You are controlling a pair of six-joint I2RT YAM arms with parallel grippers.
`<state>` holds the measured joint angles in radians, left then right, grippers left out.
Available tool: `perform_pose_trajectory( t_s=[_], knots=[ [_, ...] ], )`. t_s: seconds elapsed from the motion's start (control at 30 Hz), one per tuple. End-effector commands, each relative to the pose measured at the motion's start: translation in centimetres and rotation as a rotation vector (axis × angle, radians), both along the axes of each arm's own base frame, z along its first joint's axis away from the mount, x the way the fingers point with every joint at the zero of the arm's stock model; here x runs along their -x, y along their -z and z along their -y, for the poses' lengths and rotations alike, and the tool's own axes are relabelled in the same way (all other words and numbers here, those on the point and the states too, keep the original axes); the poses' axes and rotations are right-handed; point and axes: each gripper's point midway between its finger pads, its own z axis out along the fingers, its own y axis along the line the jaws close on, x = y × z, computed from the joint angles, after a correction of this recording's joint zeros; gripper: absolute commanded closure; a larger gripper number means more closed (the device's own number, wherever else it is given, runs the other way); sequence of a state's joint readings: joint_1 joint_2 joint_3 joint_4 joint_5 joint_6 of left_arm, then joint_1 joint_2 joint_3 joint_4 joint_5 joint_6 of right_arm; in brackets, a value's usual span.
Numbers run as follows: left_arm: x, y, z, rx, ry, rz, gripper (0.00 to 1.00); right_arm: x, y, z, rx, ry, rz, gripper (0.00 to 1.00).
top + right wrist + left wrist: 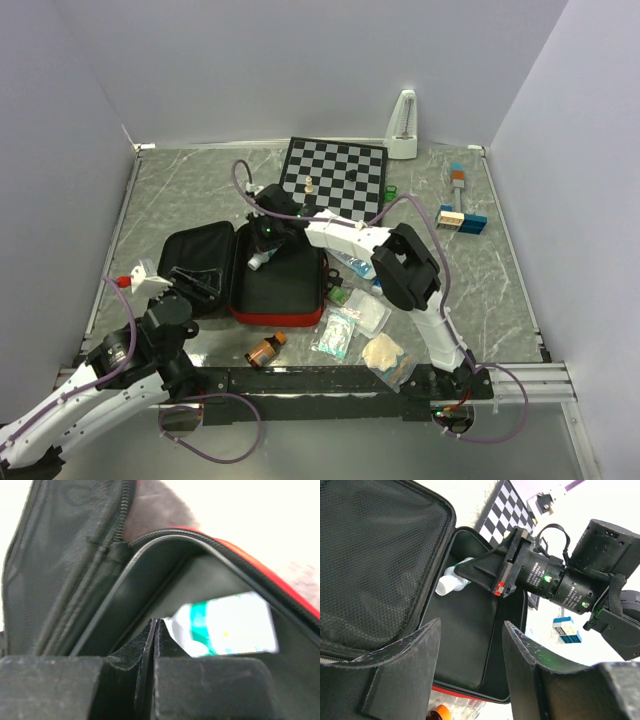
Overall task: Organize the medicine kit
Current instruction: Place the pill bottle in the medicine box.
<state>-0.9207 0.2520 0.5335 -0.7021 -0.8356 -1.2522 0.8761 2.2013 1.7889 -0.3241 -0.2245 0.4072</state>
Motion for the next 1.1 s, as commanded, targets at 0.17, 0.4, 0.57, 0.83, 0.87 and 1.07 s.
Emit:
perform_pose_trajectory(
  t_s=[0.17, 0.4, 0.57, 0.83, 0.87, 1.07],
  knots=[
    [0.4, -1.5, -0.4, 0.025, 0.006, 0.031, 0.42, 2.2, -4.0, 4.3, -0.049, 0.0, 0.124, 1.0],
    [0.1, -0.7, 1.0, 0.039, 0.056, 0.048, 0.41, 5.1, 1.9, 6.6, 0.052, -0.038, 0.028, 1.0],
    [0.0, -0.6, 1.0, 0.017, 0.052, 0.029, 0.41, 3.8, 2.1, 4.3, 0.051, -0.059, 0.024, 1.0],
    [0.4, -0.6, 0.7, 0.014, 0.061, 0.018, 0.41, 0.2, 2.2, 1.9, 0.027, 0.02, 0.022, 1.0],
    [0.5, -0.6, 0.8, 0.011, 0.07, 0.018, 0.41, -0.3, 2.0, 1.8, 0.012, 0.037, 0.027, 1.0],
    [0.9, 0.2, 1.6, 0.001, 0.118, -0.012, 0.41, -2.9, 1.0, 1.4, -0.022, 0.116, 0.055, 1.0]
  ],
)
